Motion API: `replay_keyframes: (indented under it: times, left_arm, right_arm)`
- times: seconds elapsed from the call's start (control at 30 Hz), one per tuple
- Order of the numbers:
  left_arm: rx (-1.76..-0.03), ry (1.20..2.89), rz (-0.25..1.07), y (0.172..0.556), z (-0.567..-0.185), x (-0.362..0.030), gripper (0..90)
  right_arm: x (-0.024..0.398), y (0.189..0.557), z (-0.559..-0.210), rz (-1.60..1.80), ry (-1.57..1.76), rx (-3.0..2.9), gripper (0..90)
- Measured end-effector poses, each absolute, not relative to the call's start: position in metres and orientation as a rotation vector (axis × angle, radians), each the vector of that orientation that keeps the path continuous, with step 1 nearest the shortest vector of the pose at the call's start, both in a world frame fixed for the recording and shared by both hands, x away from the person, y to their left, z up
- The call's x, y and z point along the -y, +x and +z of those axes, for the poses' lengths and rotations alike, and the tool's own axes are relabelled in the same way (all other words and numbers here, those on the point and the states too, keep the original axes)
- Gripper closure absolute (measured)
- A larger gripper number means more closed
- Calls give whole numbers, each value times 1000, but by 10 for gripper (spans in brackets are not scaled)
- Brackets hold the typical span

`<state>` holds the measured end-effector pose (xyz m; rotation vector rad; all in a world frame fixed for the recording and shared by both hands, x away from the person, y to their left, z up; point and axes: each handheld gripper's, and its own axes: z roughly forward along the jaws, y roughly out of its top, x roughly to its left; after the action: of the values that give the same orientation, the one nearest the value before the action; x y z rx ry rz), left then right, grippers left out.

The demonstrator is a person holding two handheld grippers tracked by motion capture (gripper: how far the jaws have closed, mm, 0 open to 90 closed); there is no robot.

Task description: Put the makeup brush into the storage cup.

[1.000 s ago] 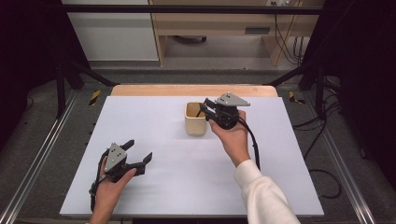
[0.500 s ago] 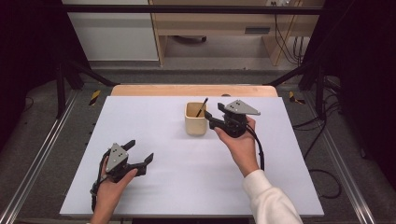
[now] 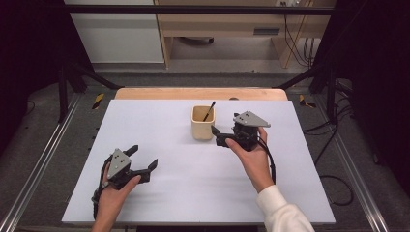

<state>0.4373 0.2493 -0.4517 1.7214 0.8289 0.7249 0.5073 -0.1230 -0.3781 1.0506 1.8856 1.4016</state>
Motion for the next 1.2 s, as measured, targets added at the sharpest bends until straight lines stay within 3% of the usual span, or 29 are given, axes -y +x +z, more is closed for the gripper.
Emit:
replay_keyframes:
  times: [0.33, 1.2]
  left_arm:
    - [-778, 1695, 717, 433, -449, -257, 36]
    - [-758, 1695, 708, 431, -450, -275, 29]
  right_arm:
    - [143, 493, -391, 1427, 996, -1912, 87]
    - [197, 453, -423, 1446, 930, -1923, 65]
